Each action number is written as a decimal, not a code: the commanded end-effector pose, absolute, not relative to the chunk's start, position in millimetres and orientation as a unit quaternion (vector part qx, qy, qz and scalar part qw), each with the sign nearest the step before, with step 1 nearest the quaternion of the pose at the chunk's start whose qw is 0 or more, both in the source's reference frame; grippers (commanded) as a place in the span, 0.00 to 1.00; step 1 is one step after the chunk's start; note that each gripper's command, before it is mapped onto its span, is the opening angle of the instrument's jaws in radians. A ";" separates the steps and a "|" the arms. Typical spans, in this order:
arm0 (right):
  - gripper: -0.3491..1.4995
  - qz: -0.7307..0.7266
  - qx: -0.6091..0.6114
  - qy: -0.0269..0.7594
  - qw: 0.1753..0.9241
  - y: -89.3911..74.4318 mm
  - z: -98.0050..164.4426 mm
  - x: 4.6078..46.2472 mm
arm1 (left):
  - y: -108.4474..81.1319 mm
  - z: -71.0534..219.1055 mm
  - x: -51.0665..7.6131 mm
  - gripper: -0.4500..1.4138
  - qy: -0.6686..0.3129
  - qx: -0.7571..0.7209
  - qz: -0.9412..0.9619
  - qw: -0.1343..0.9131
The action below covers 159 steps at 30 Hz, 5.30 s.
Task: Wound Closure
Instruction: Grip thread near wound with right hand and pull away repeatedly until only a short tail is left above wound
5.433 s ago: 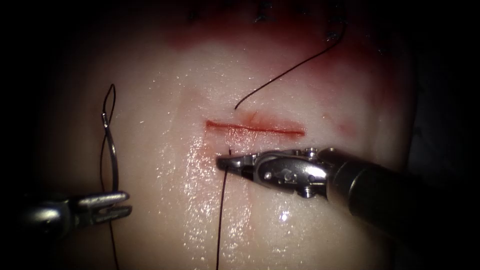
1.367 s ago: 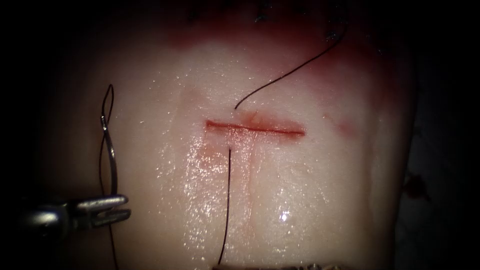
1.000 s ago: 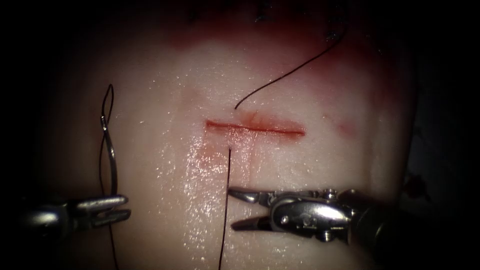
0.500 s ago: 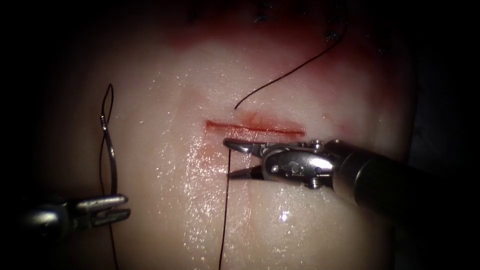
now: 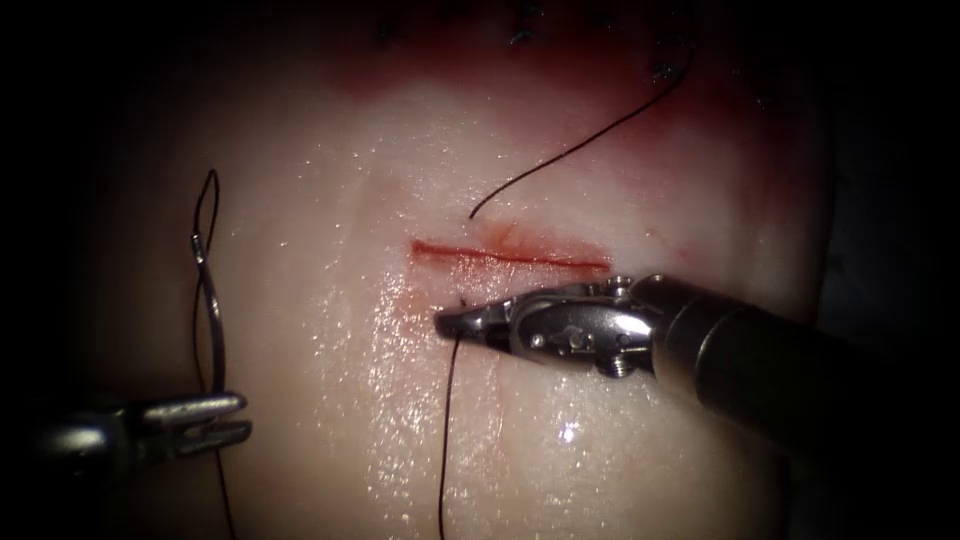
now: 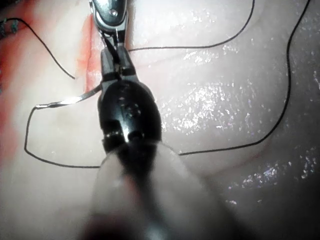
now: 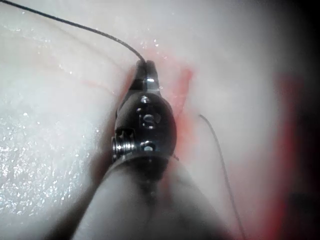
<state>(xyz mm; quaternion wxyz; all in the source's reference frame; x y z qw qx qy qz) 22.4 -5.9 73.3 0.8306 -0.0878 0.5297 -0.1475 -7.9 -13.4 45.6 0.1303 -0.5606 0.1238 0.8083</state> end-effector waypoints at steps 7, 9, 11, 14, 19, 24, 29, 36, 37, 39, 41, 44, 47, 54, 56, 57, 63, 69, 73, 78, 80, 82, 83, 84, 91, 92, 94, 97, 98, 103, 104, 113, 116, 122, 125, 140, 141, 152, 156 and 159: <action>0.00 -0.153 -0.089 0.536 0.826 -7.4 73.0 22.7 | -13.1 46.2 -8.8 0.05 0.125 -0.561 0.808 0.131; 0.00 -0.161 -0.088 0.539 0.822 -8.3 72.6 22.8 | -13.0 46.2 -8.8 0.05 0.125 -0.561 0.808 0.131; 0.00 -0.168 -0.081 0.541 0.820 -9.7 72.0 22.8 | -13.1 46.2 -8.8 0.05 0.125 -0.561 0.808 0.131; 0.00 -0.173 -0.070 0.543 0.818 -12.2 71.2 22.6 | -13.1 46.2 -8.7 0.05 0.125 -0.561 0.808 0.131; 0.00 -0.184 -0.048 0.549 0.814 -17.6 70.4 22.6 | -13.1 46.2 -8.8 0.05 0.125 -0.561 0.808 0.131; 0.00 -0.184 -0.029 0.560 0.807 -22.4 69.3 23.2 | -13.1 46.2 -9.0 0.05 0.125 -0.562 0.807 0.130; 0.00 -0.190 -0.006 0.568 0.801 -25.6 68.0 24.0 | -13.1 46.2 -9.0 0.05 0.125 -0.562 0.807 0.130; 0.00 -0.201 0.041 0.583 0.786 -30.4 66.3 25.9 | -13.1 46.2 -8.9 0.05 0.125 -0.562 0.807 0.130; 0.00 -0.204 0.051 0.583 0.785 -31.1 66.1 26.3 | -13.1 46.2 -8.9 0.05 0.125 -0.562 0.807 0.130; 0.00 -0.204 0.062 0.584 0.783 -32.0 65.9 26.7 | -13.1 46.2 -8.9 0.05 0.125 -0.562 0.807 0.130; 0.00 -0.202 0.068 0.585 0.782 -32.3 65.7 27.1 | -13.1 46.2 -8.9 0.05 0.125 -0.562 0.807 0.130; 0.05 -0.178 0.067 0.602 0.776 -31.5 65.6 27.2 | -13.0 46.2 -8.9 0.05 0.124 -0.563 0.807 0.130; 0.67 -0.145 0.043 0.602 0.784 -29.3 65.6 26.9 | -13.0 46.2 -8.9 0.05 0.124 -0.562 0.807 0.130; 0.94 -0.077 0.003 0.601 0.796 -20.8 65.6 24.9 | -13.0 46.2 -8.9 0.05 0.124 -0.562 0.807 0.130; 0.94 -0.078 -0.006 0.596 0.799 -18.3 65.9 24.3 | -13.0 46.2 -9.0 0.05 0.124 -0.562 0.807 0.130; 0.94 -0.077 -0.009 0.594 0.800 -17.3 66.1 24.1 | -13.0 46.2 -9.0 0.05 0.124 -0.562 0.807 0.130; 0.94 -0.075 -0.024 0.582 0.809 -12.2 67.9 23.1 | -13.0 46.2 -9.0 0.05 0.124 -0.562 0.807 0.130; 0.92 -0.069 -0.043 0.578 0.812 -8.8 69.6 22.3 | -13.0 46.2 -8.9 0.05 0.124 -0.562 0.807 0.130; 0.91 -0.065 -0.053 0.575 0.814 -6.8 70.3 22.1 | -13.0 46.2 -8.9 0.05 0.124 -0.562 0.807 0.130; 0.91 -0.062 -0.062 0.569 0.818 -5.0 71.7 22.3 | -13.1 46.2 -8.9 0.05 0.124 -0.562 0.807 0.130; 0.92 -0.061 -0.064 0.567 0.819 -4.6 72.4 22.6 | -13.1 46.2 -8.9 0.05 0.125 -0.562 0.807 0.130; 0.92 -0.061 -0.068 0.565 0.820 -4.4 73.2 22.9 | -13.1 46.2 -8.9 0.05 0.125 -0.562 0.807 0.130; 0.92 -0.061 -0.071 0.563 0.821 -4.3 73.6 23.1 | -13.1 46.2 -8.9 0.05 0.125 -0.562 0.807 0.130; 0.92 -0.061 -0.073 0.562 0.822 -4.3 74.0 23.3 | -13.1 46.2 -8.9 0.05 0.125 -0.562 0.807 0.130; 0.25 -0.082 -0.062 0.575 0.812 -4.9 75.8 23.5 | -13.2 46.1 -8.5 0.05 0.124 -0.563 0.807 0.129; 0.00 -0.092 -0.050 0.573 0.813 -5.1 75.8 23.4 | -13.2 46.1 -8.5 0.05 0.124 -0.563 0.807 0.129; 0.00 -0.096 -0.044 0.566 0.818 -5.2 75.7 23.3 | -13.2 46.1 -8.4 0.05 0.124 -0.563 0.807 0.128; 0.00 -0.098 -0.044 0.566 0.817 -5.8 75.3 23.1 | -13.2 46.1 -8.4 0.05 0.123 -0.563 0.807 0.128; 0.00 -0.098 -0.044 0.566 0.817 -6.1 75.1 23.0 | -13.2 46.1 -8.4 0.05 0.124 -0.563 0.807 0.128; 0.00 -0.104 -0.042 0.567 0.816 -8.0 73.8 22.6 | -13.2 46.1 -8.5 0.05 0.124 -0.563 0.807 0.129; 0.00 -0.106 -0.041 0.569 0.815 -8.4 73.5 22.4 | -13.2 46.1 -8.5 0.05 0.124 -0.563 0.807 0.129; 0.00 -0.127 -0.021 0.568 0.813 -14.9 71.2 20.5 | -13.2 46.1 -8.6 0.05 0.124 -0.563 0.807 0.129; 0.00 -0.129 -0.012 0.571 0.811 -17.4 70.7 20.4 | -13.2 46.1 -8.6 0.05 0.124 -0.563 0.807 0.129; 0.00 -0.141 0.012 0.569 0.810 -22.0 70.0 20.8 | -13.2 46.1 -8.8 0.05 0.125 -0.562 0.807 0.130; 0.00 -0.146 0.022 0.570 0.808 -23.6 69.5 21.0 | -13.1 46.1 -8.8 0.05 0.124 -0.562 0.807 0.130; 0.35 -0.144 0.067 0.584 0.796 -27.4 65.8 21.8 | -12.9 46.1 -8.9 0.05 0.124 -0.563 0.807 0.130; 0.64 -0.128 0.051 0.586 0.799 -26.6 65.8 21.8 | -13.0 46.1 -9.0 0.05 0.124 -0.563 0.807 0.130; 0.94 -0.073 -0.004 0.593 0.802 -17.4 64.4 20.4 | -13.0 46.1 -9.0 0.05 0.124 -0.562 0.807 0.130; 0.94 -0.085 -0.023 0.584 0.807 -13.6 64.0 19.9 | -13.0 46.1 -9.0 0.05 0.124 -0.562 0.807 0.130; 0.94 -0.084 -0.028 0.579 0.810 -11.2 63.8 19.8 | -13.1 46.1 -9.0 0.05 0.124 -0.562 0.807 0.130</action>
